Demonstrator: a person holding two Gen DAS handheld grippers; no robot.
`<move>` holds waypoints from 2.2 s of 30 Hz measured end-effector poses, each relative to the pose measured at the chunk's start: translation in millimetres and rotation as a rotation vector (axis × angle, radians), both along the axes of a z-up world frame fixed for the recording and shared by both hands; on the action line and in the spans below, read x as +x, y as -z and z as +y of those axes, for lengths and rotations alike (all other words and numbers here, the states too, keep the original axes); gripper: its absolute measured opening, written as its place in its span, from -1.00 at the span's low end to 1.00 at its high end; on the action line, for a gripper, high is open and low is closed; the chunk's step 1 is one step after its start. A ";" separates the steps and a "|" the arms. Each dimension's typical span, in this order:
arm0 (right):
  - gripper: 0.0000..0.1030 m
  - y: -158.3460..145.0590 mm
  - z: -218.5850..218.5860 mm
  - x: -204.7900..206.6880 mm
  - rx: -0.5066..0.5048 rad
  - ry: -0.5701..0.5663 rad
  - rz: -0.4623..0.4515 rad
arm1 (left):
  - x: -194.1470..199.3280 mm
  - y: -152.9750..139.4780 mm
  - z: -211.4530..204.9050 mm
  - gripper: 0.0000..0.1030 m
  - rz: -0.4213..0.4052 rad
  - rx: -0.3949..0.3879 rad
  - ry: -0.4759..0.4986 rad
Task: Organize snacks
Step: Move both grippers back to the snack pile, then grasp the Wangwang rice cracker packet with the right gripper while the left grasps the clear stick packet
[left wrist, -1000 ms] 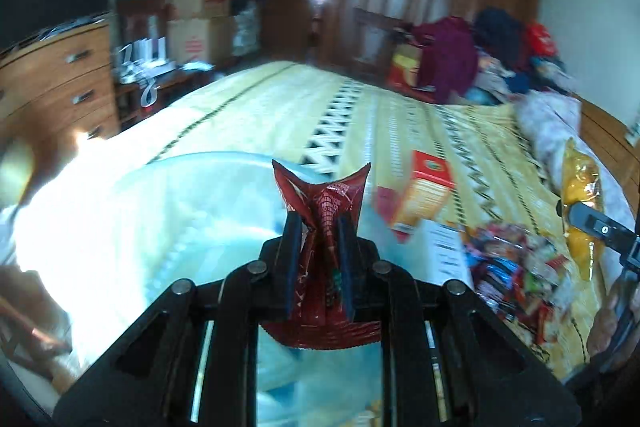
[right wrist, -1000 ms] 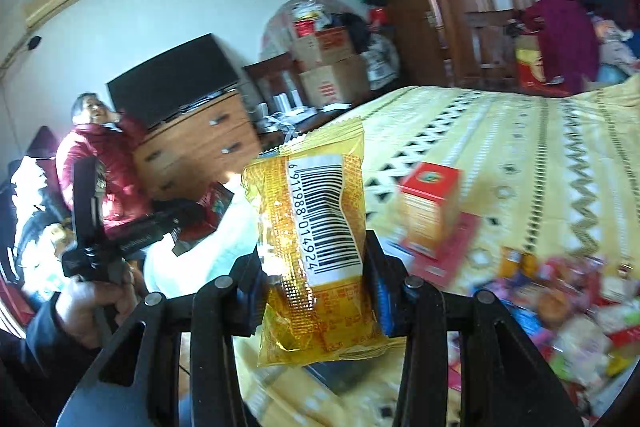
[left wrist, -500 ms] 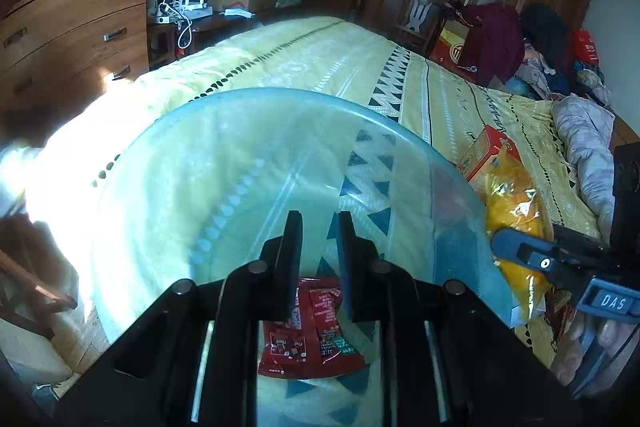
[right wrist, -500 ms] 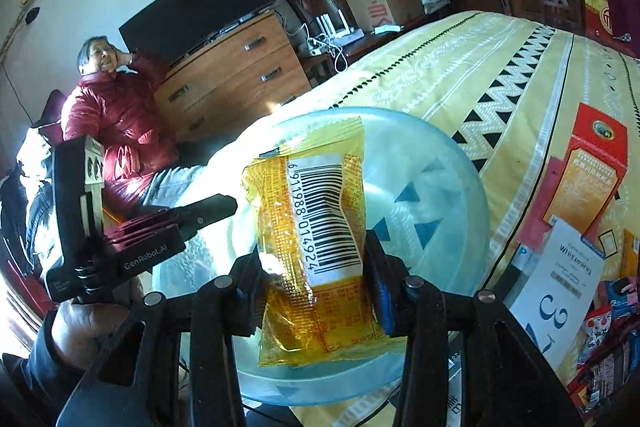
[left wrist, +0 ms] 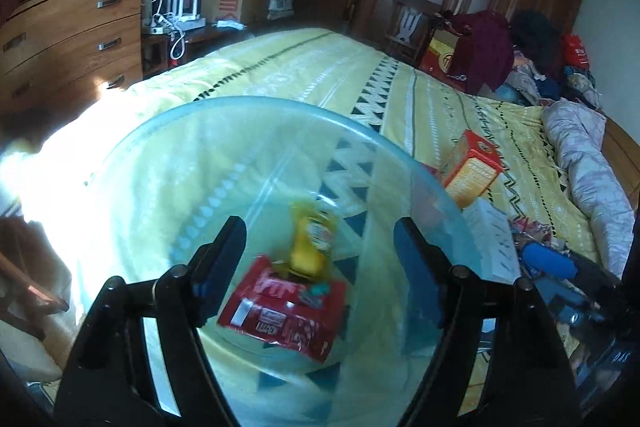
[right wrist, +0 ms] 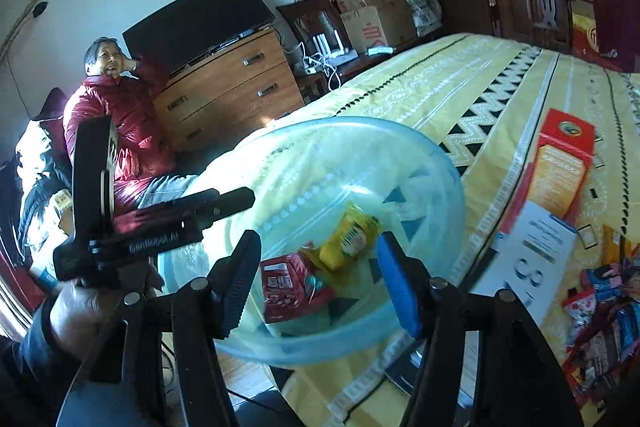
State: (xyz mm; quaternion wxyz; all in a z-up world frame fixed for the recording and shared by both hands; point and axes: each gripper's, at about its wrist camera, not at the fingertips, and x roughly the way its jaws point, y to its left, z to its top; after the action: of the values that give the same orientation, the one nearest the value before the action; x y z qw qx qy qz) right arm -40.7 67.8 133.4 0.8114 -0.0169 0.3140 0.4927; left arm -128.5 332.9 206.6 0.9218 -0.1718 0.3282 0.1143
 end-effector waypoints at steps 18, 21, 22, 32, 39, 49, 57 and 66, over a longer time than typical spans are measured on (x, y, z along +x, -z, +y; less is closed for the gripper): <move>0.66 143.4 -392.8 27.4 -0.154 0.870 0.272 | 40.6 41.8 -278.5 0.79 0.109 0.062 0.647; 0.67 159.2 -389.0 42.3 -0.183 0.840 0.302 | 53.3 60.2 -297.1 0.79 0.178 0.047 0.680; 0.67 165.5 -388.7 49.4 -0.180 0.829 0.323 | 55.7 63.7 -301.7 0.79 0.195 0.044 0.684; 0.48 174.4 -402.0 47.8 -0.144 0.778 0.260 | 93.6 98.4 -360.5 0.54 0.212 0.004 0.791; 0.48 172.8 -427.1 8.9 -0.037 0.786 0.269 | 127.2 134.5 -402.7 -0.20 0.240 -0.021 0.827; 0.49 175.9 -432.8 6.7 -0.012 0.774 0.282 | 139.1 141.6 -414.2 -0.52 0.205 -0.022 0.769; 0.49 180.6 -432.2 9.1 -0.011 0.779 0.291 | 155.7 151.6 -416.7 -0.45 0.222 -0.036 0.754; 0.48 163.9 -427.3 3.8 -0.013 0.763 0.232 | 126.6 104.1 -402.7 -0.60 0.121 -0.062 0.770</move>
State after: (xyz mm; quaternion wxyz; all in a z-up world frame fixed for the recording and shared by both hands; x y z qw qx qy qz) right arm -36.8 -359.5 -30.5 0.8951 0.1516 0.3904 0.1527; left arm -1.9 -69.8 102.5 0.8706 -0.0567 0.4257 -0.2402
